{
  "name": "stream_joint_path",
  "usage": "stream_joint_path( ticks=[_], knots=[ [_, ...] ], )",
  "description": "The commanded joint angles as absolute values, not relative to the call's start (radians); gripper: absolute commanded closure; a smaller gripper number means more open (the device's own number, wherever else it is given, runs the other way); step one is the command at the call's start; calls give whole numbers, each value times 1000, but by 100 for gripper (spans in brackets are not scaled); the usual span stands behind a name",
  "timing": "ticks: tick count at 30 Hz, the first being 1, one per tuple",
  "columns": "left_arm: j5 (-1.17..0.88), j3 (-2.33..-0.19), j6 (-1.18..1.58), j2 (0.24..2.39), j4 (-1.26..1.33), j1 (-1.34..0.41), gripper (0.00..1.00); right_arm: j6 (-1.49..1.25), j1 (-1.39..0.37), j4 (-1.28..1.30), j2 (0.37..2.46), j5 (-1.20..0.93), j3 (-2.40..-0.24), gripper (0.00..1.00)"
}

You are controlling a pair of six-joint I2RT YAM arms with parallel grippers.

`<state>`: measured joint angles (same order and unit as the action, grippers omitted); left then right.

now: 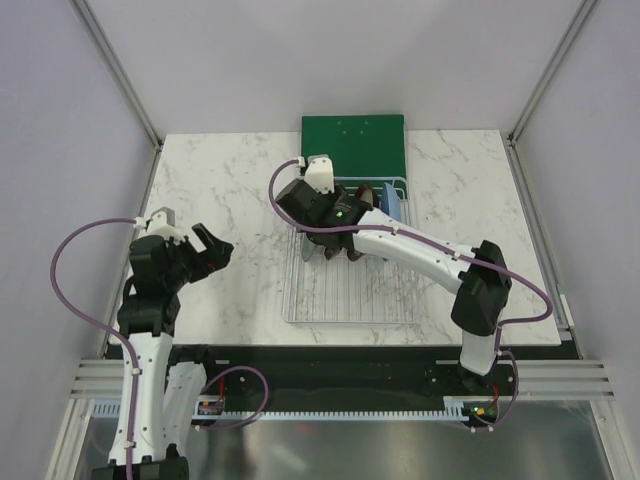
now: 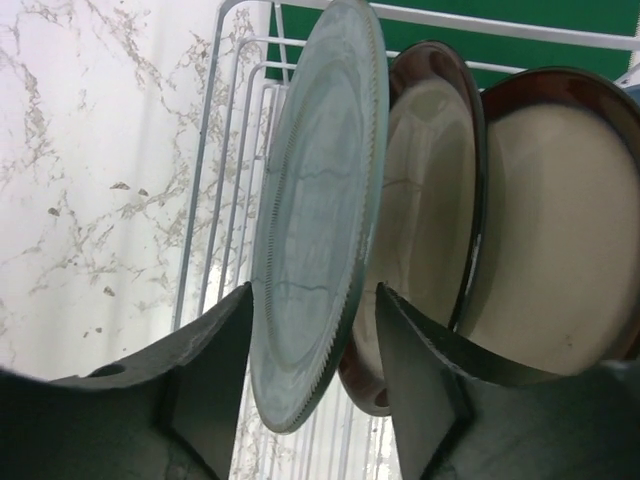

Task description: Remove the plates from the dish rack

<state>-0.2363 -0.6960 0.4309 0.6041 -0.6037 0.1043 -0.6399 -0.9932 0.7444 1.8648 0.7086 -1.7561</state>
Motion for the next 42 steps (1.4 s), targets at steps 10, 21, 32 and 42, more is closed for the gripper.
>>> stream_joint_path(
  ticks=[10, 21, 32, 42],
  knots=[
    [-241, -684, 462, 612, -558, 106, 0, -607, -965, 698, 1942, 624, -1772, 63],
    [-248, -667, 468, 638, -534, 104, 0, -551, -960, 719, 1910, 718, -1815, 100],
    [-276, -649, 489, 657, -503, 106, 1, -460, -999, 877, 1947, 1014, -2002, 100],
    [-314, -638, 498, 663, -474, 104, 2, -434, -1002, 888, 1879, 1181, -2028, 100]
  ],
)
